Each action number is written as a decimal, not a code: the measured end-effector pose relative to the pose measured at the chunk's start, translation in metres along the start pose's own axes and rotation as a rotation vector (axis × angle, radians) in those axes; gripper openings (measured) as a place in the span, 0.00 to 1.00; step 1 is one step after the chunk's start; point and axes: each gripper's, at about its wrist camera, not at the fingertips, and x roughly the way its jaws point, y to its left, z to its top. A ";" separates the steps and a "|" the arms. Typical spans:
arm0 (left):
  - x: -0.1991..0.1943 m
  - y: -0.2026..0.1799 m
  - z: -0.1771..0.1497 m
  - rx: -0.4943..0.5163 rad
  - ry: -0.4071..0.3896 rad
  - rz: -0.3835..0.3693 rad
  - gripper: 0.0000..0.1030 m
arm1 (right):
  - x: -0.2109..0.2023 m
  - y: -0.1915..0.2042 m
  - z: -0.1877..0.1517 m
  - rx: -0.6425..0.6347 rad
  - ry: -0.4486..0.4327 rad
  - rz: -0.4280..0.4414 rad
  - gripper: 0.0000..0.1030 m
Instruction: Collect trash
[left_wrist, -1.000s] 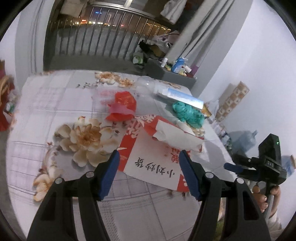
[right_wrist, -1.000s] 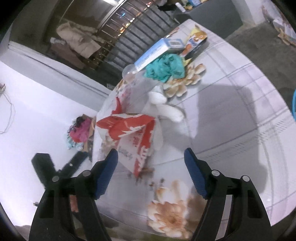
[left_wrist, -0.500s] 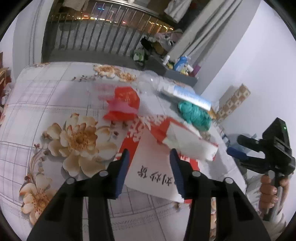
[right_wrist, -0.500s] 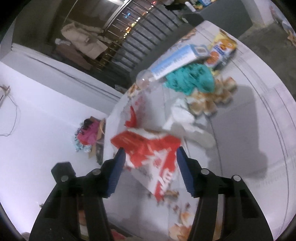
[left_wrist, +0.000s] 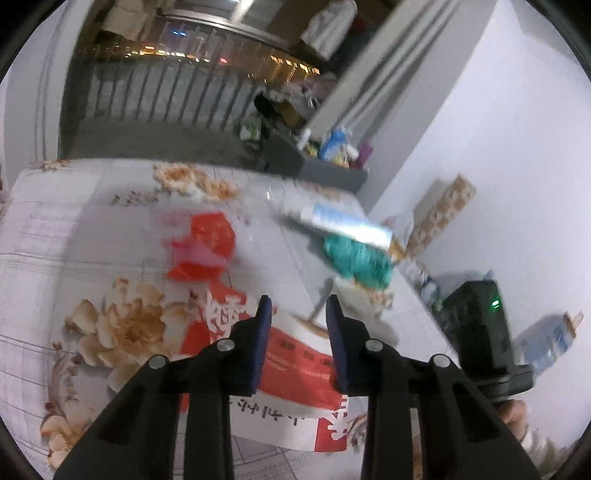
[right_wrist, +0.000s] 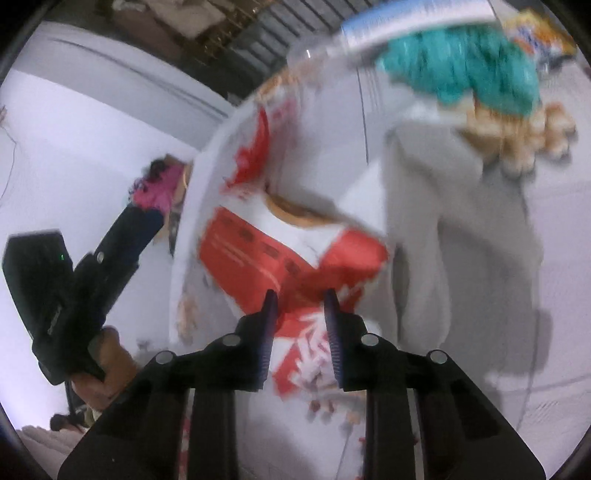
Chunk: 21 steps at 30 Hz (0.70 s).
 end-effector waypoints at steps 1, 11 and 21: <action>0.005 0.000 -0.003 0.003 0.015 0.000 0.26 | -0.001 -0.003 -0.003 0.014 0.001 0.017 0.25; 0.038 0.009 -0.022 0.061 0.100 0.083 0.19 | -0.037 -0.008 -0.003 0.049 -0.106 0.060 0.26; 0.023 0.016 -0.040 0.032 0.084 0.039 0.19 | -0.027 -0.030 -0.003 0.179 -0.089 0.131 0.48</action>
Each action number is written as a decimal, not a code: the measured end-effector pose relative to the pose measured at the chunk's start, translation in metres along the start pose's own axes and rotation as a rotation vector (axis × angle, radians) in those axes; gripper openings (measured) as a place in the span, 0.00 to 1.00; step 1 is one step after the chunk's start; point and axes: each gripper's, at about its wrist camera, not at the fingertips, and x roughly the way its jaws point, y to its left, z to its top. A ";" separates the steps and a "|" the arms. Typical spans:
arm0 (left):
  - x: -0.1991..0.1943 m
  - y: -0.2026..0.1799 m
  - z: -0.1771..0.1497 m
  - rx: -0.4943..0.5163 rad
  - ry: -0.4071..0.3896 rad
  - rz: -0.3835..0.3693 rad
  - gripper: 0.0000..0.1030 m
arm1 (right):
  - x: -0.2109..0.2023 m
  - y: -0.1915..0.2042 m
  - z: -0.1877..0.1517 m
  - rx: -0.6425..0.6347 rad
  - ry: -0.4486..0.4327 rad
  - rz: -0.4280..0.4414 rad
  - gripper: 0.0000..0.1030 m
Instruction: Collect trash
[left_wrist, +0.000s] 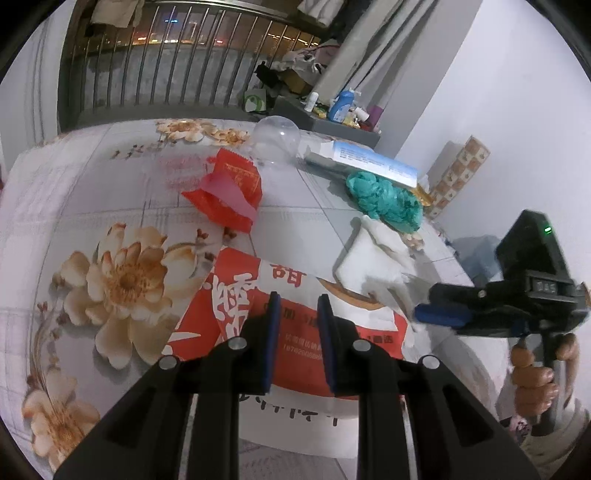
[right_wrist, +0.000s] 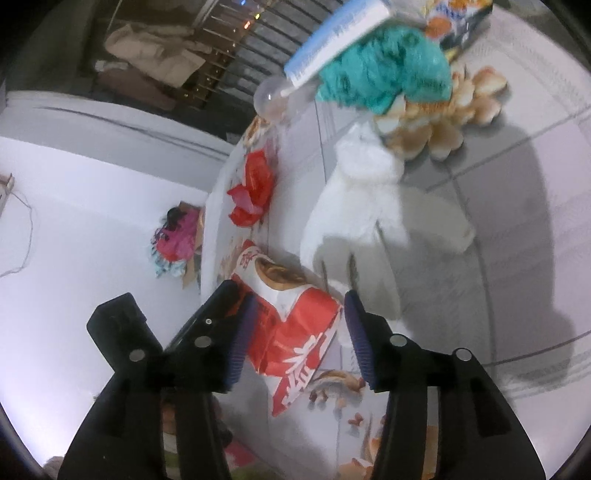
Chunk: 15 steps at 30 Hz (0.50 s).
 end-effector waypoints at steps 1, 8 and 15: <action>-0.002 0.002 -0.003 -0.008 -0.006 -0.011 0.19 | 0.004 0.000 -0.001 0.005 0.013 0.011 0.48; -0.011 0.007 -0.017 -0.013 -0.048 -0.048 0.19 | 0.013 -0.005 -0.011 0.060 0.064 0.069 0.52; -0.011 0.008 -0.018 -0.018 -0.054 -0.051 0.19 | 0.007 -0.008 -0.021 0.103 0.095 0.063 0.50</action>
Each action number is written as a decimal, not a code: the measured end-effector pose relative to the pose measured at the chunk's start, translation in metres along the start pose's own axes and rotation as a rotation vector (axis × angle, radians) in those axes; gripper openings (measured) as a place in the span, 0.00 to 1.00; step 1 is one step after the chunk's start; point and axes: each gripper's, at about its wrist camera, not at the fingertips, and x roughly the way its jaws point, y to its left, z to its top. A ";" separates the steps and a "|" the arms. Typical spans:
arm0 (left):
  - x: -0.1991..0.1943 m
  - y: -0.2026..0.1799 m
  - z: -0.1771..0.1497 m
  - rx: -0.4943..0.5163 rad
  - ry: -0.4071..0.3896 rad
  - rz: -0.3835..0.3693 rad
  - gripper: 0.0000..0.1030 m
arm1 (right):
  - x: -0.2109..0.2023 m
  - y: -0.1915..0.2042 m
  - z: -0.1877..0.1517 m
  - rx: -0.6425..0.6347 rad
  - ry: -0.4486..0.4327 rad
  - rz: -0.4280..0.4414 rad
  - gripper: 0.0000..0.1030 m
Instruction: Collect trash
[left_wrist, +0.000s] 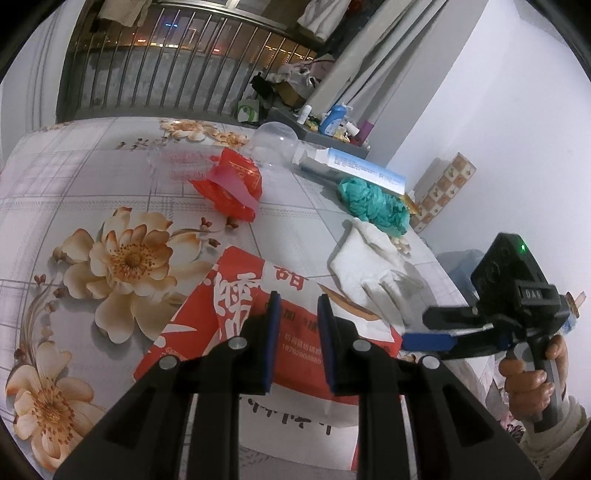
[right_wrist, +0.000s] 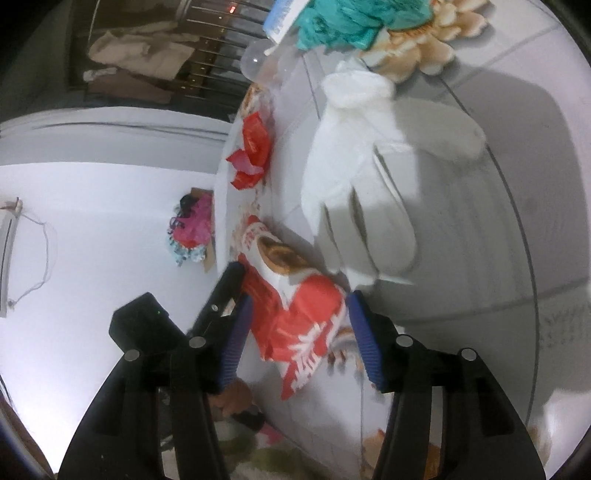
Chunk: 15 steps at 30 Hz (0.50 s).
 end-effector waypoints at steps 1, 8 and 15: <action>0.000 0.000 0.000 -0.002 -0.002 0.000 0.19 | -0.005 -0.001 -0.003 0.002 0.005 -0.005 0.50; 0.001 0.000 -0.001 -0.007 -0.009 0.001 0.19 | 0.006 -0.005 -0.003 0.070 0.008 0.076 0.42; -0.001 -0.001 -0.006 -0.026 -0.025 0.003 0.19 | 0.012 -0.003 -0.002 0.092 -0.079 0.020 0.27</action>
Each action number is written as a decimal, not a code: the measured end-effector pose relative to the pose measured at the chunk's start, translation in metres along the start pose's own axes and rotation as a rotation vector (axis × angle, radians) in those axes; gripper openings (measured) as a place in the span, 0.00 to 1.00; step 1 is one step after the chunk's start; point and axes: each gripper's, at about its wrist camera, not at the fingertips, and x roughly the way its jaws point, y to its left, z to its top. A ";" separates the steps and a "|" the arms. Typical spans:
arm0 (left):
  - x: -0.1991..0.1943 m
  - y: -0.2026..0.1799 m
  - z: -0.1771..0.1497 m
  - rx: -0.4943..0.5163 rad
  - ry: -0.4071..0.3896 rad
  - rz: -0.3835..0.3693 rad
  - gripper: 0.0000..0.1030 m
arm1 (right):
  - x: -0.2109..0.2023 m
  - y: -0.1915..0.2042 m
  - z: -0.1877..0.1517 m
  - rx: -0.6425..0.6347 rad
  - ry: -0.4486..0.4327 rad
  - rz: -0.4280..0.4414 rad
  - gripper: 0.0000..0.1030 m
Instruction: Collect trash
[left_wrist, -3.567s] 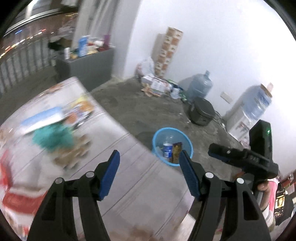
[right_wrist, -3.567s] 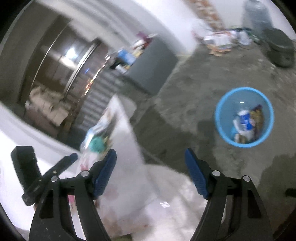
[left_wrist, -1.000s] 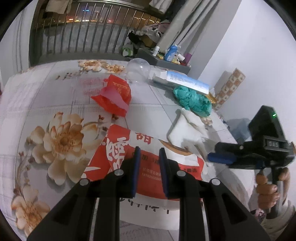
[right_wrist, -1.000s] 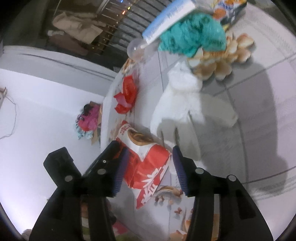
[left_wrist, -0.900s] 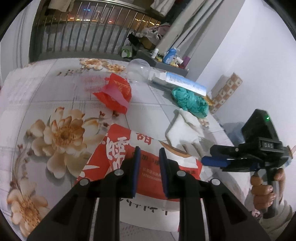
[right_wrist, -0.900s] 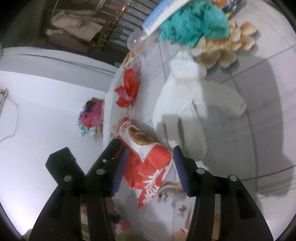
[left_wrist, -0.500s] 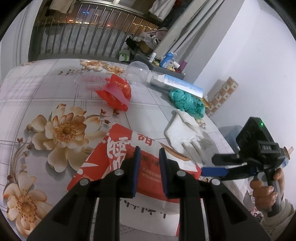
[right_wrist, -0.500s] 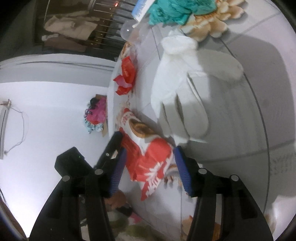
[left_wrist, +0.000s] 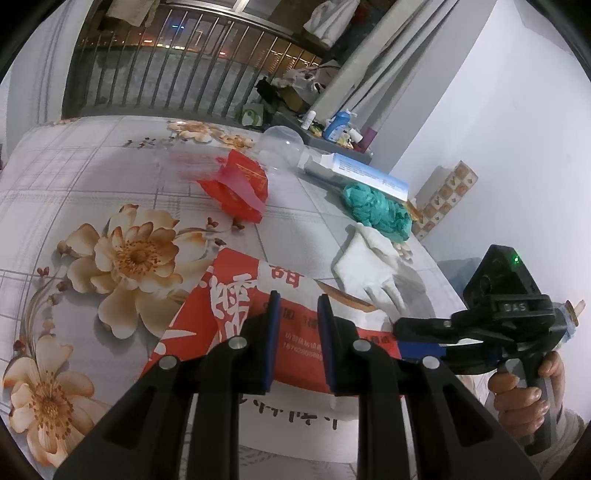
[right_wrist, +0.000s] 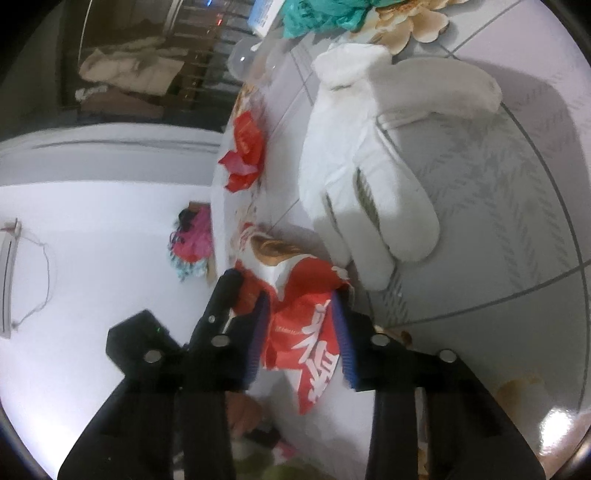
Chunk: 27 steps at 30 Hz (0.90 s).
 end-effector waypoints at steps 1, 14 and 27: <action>0.000 0.000 0.000 -0.002 -0.001 0.000 0.19 | 0.000 -0.001 0.000 0.009 -0.007 0.002 0.26; -0.018 -0.006 0.016 -0.029 -0.044 -0.057 0.19 | -0.020 -0.001 -0.003 -0.021 -0.049 0.068 0.00; 0.017 -0.013 0.055 -0.002 -0.006 0.003 0.19 | -0.061 0.006 0.015 -0.074 -0.141 0.125 0.04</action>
